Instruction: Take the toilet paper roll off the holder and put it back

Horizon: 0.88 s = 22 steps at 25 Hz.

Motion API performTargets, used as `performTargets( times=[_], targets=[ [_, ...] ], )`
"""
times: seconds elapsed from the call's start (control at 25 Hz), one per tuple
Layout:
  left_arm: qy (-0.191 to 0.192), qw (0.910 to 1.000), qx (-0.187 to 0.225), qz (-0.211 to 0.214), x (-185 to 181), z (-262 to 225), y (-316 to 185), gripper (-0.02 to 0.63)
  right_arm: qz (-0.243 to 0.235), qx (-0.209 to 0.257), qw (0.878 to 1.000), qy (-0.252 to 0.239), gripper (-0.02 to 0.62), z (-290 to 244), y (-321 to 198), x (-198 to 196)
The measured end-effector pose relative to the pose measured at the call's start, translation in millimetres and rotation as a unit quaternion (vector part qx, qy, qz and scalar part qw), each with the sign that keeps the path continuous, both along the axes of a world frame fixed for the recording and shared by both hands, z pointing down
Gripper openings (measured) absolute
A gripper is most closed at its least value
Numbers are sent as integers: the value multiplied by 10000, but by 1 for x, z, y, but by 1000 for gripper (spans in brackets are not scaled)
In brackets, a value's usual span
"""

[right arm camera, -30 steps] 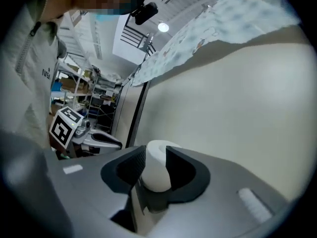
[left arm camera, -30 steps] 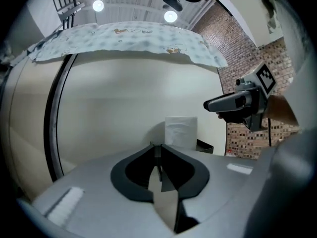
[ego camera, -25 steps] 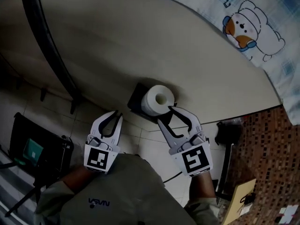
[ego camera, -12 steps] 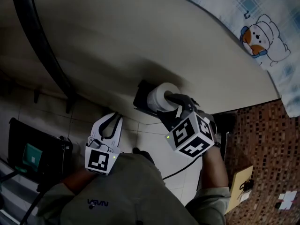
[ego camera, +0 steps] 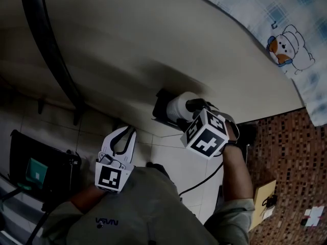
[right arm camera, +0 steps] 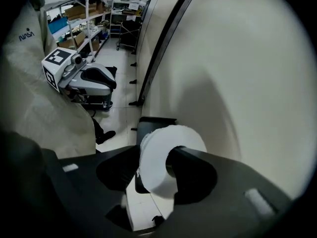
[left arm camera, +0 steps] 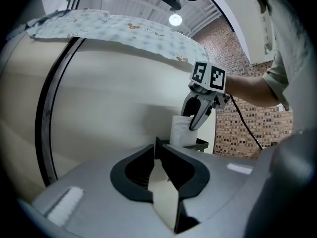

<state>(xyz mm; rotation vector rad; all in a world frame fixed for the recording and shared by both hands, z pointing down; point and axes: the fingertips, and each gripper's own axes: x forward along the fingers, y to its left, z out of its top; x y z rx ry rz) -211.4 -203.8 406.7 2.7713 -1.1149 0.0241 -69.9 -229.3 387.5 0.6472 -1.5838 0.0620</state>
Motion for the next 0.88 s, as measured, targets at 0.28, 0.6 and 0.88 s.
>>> performTargets(
  times=[0.28,0.6,0.88],
  targets=[
    [20,10000,-5,50,0,2,1,14,26,-14,10000,21,191,8,0,1],
    [-79,10000,45,31,17,-1,6,14,203,550,9939,-933,183,-15,9,6],
    [-237,9997,51,51,45,-2,13,14,992,1599,9346,-3018,181,-64,17,38]
  ],
)
